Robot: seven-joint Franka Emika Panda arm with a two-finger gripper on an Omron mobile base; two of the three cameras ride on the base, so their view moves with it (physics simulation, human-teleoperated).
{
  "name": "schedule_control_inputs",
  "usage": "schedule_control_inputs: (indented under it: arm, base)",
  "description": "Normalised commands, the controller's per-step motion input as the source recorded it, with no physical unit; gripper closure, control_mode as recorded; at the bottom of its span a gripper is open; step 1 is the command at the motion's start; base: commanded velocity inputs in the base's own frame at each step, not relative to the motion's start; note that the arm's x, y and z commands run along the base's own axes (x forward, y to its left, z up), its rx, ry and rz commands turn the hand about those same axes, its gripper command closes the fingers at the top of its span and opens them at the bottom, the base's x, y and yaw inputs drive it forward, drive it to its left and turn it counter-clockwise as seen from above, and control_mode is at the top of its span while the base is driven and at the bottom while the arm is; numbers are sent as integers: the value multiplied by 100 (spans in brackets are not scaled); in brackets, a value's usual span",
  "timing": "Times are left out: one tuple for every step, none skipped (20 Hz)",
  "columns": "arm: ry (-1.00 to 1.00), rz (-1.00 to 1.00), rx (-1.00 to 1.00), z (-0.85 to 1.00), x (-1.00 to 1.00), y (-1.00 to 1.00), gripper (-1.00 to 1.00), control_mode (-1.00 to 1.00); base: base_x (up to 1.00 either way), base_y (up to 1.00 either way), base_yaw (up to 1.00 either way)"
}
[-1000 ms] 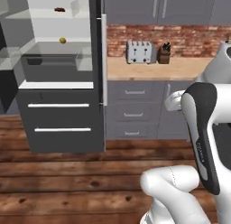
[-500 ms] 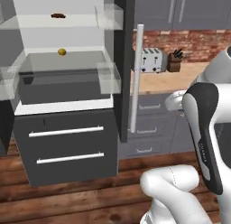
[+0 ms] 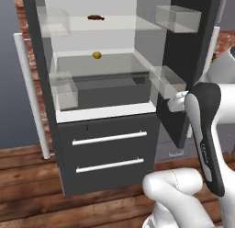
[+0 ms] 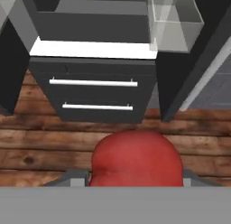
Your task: Transport the steak and bell pepper to the fridge. Place the steak on the rack containing meat and place the bell pepper on the rack containing the vegetable, ensuring meats and vegetables are on different racks.
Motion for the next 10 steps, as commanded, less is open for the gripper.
schedule_control_inputs:
  arm:
    - [0, 0, 0, 0, 0, 0, 100, 100]
    - [0, 0, 0, 0, 0, 0, 100, 100]
    - [0, 0, 0, 0, 0, 0, 100, 100]
    - [0, 0, 0, 0, 0, 0, 100, 100]
    - [0, 0, 0, 0, 0, 0, 100, 100]
    - [0, 0, 0, 0, 0, 0, 100, 100]
    - [0, 0, 0, 0, 0, 0, 100, 100]
    - [0, 0, 0, 0, 0, 0, 100, 100]
    - [0, 0, 0, 0, 0, 0, 100, 100]
    - [0, 0, 0, 0, 0, 0, 100, 100]
  base:
    - [40, 80, 0]
    - [77, 64, 0]
    - [100, 61, 0]
    - [100, 28, 5]
    - [100, 0, 5]
    - [100, 0, 0]
    - [100, -39, 5]
    - [99, -46, 7]
    - [100, -19, 5]
    - [100, 0, 0]
